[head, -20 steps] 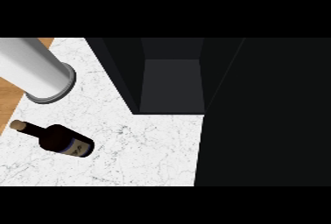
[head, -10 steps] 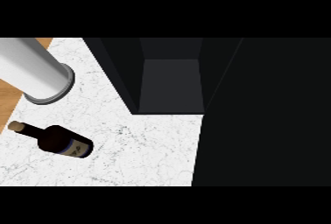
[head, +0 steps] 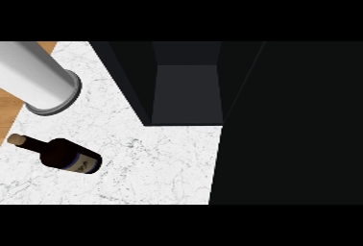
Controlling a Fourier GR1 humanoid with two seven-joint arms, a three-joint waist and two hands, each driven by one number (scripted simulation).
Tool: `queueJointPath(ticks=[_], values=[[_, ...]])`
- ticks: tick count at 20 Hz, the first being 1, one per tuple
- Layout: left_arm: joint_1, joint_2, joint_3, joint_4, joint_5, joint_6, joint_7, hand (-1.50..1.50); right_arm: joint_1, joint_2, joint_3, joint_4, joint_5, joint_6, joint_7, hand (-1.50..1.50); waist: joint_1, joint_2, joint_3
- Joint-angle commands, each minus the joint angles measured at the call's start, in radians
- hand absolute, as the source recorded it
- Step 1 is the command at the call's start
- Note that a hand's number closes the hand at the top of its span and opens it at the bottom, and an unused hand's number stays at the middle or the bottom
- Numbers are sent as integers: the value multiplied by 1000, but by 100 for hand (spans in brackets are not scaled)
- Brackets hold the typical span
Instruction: Pick up the wine, place it into the cabinet and close the cabinet
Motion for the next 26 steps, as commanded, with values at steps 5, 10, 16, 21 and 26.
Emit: queueJointPath(ticks=[5,10,16,21,26], values=[[41,-32,-4,51,-80,-61,-39,-150,-23,-19,-68,-111,-95,-8,85,-150,8,-1,0],[47,-60,-27,208,-171,-160,-143,-150,-58,-28,-69,-128,-86,-25,133,-150,-1,0,0],[38,-75,-15,303,-224,-183,-197,-150,-49,-20,-76,-111,-95,-6,103,-150,3,1,0],[47,-116,-36,423,-303,-248,-323,-150,-97,0,1,-50,-5,-25,80,-150,8,1,0],[-11,-95,-17,545,-330,-269,-383,-150,-121,-33,-106,-63,-112,-18,128,-150,3,1,0]])
